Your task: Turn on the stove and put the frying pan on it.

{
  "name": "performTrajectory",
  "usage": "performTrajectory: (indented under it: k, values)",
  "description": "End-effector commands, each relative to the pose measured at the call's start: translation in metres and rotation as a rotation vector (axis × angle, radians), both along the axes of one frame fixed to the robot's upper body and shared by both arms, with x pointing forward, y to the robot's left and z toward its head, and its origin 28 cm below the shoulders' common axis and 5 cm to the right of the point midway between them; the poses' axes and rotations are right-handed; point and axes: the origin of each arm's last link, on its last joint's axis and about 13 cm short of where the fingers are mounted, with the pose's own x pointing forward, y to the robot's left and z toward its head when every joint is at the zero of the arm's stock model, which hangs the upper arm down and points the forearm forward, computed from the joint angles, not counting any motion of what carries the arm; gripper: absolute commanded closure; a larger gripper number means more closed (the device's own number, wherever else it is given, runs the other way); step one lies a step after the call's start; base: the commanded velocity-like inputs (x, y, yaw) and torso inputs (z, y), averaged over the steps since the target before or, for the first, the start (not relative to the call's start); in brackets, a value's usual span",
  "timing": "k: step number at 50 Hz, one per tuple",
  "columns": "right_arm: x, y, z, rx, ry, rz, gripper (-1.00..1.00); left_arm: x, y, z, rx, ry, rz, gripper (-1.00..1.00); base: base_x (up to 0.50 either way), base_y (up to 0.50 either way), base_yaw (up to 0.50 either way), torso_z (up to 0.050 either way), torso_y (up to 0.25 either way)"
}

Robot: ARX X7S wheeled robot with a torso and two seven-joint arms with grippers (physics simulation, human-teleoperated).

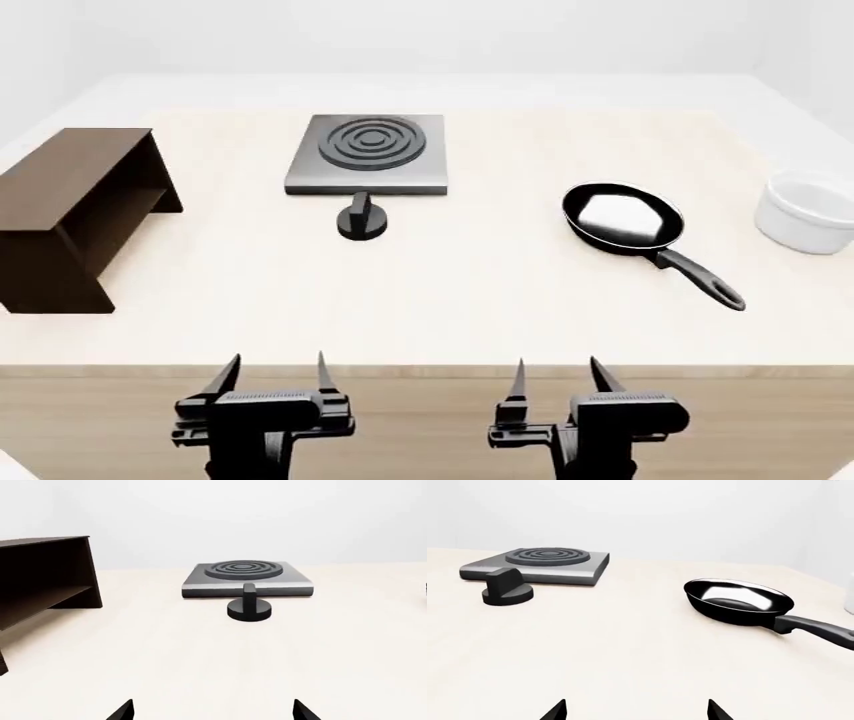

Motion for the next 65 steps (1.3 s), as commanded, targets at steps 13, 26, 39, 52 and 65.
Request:
performTrajectory:
  k: [13, 26, 39, 52, 65]
  values:
    - [-0.003, -0.007, 0.027, 0.021, -0.122, -0.041, -1.00, -0.002, 0.004, 0.027, 0.031, -0.117, 0.047, -1.00, 0.39, 0.00, 0.00, 0.000, 0.000]
    - [-0.004, -0.009, 0.041, 0.018, -0.168, -0.049, -1.00, -0.002, 0.006, 0.038, 0.032, -0.153, 0.056, -1.00, 0.50, 0.00, 0.00, 0.000, 0.000]
    - [-0.004, -0.008, 0.040, 0.023, -0.163, -0.049, -1.00, -0.001, 0.007, 0.036, 0.028, -0.139, 0.056, -1.00, 0.50, 0.00, 0.00, 0.000, 0.000]
    - [-0.003, -0.009, 0.037, 0.028, -0.130, -0.059, -1.00, 0.000, 0.007, 0.034, 0.030, -0.129, 0.057, -1.00, 0.28, 0.00, 0.00, 0.000, 0.000]
    - [-0.003, -0.008, 0.035, 0.033, -0.119, -0.048, -1.00, 0.010, 0.016, 0.016, 0.057, -0.039, 0.095, -1.00, 0.00, 0.00, 0.00, 0.000, 0.000]
